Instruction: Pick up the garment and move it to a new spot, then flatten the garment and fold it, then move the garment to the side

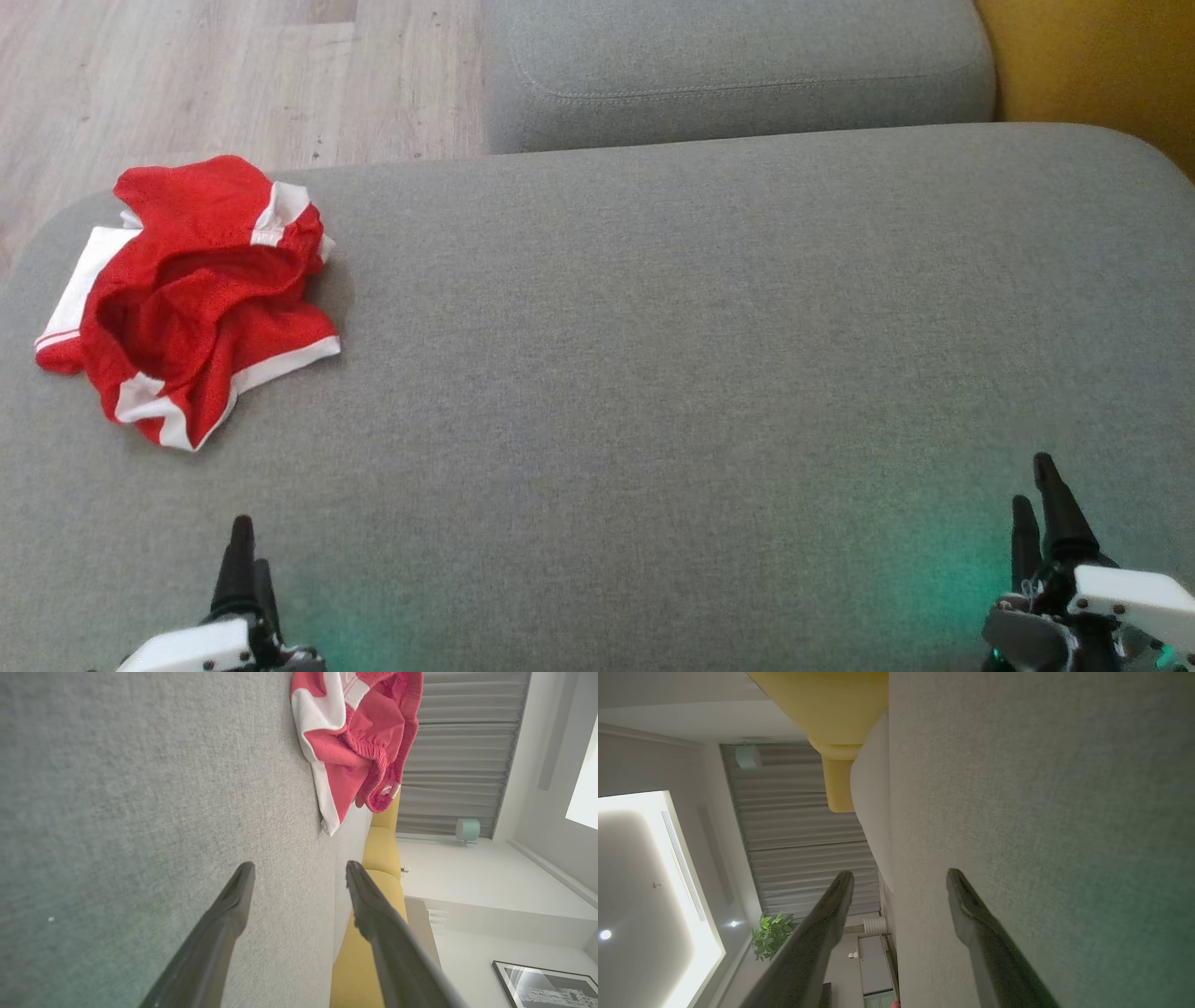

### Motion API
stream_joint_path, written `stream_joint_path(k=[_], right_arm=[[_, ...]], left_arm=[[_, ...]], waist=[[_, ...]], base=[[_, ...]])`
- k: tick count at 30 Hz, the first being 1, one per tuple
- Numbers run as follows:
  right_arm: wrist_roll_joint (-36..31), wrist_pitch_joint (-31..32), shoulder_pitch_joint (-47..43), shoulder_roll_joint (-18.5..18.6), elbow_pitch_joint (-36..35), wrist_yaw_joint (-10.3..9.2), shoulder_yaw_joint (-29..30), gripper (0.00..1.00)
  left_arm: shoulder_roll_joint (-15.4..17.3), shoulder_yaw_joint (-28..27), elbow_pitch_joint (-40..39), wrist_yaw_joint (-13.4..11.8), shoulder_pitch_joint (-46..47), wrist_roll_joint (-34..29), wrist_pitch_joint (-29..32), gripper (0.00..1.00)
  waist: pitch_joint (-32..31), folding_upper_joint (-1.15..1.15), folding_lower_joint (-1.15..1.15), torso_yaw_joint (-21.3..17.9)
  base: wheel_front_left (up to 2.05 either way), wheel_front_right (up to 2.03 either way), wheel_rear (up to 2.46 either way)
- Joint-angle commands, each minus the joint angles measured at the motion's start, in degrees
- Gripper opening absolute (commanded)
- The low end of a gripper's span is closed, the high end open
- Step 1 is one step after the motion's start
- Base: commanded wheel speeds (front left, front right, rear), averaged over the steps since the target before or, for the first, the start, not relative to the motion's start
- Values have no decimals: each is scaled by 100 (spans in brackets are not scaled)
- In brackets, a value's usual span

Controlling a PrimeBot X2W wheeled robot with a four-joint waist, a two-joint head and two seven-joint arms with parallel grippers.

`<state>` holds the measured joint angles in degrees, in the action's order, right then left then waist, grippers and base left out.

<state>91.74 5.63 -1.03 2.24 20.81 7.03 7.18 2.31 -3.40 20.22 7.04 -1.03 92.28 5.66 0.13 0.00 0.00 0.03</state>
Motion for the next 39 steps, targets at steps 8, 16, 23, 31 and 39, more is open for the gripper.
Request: stream_joint_path(k=[8,16,23,31,39], right_arm=[[-274,-171,228,11,-297,5,-81,100],[-981,-306,227,14,-474,8,-106,100],[-1665,-424,199,18,-667,10,-191,100],[-2395,-560,179,22,-780,13,-331,100],[-3043,-677,162,25,-823,16,-479,100]], left_arm=[[24,107,-341,-30,226,-186,-160,100],[26,204,-577,-115,249,-713,-296,100],[28,347,-743,-176,271,-1341,-416,100],[30,511,-863,-233,250,-2167,-552,100],[35,655,-902,-245,203,-2915,-671,100]], waist=[[-9,0,0,10],[-14,0,0,34],[-10,0,0,67],[-5,0,0,77],[-10,0,0,90]], base=[[0,0,0],[0,0,0],[0,0,0],[0,0,0],[0,0,0]])
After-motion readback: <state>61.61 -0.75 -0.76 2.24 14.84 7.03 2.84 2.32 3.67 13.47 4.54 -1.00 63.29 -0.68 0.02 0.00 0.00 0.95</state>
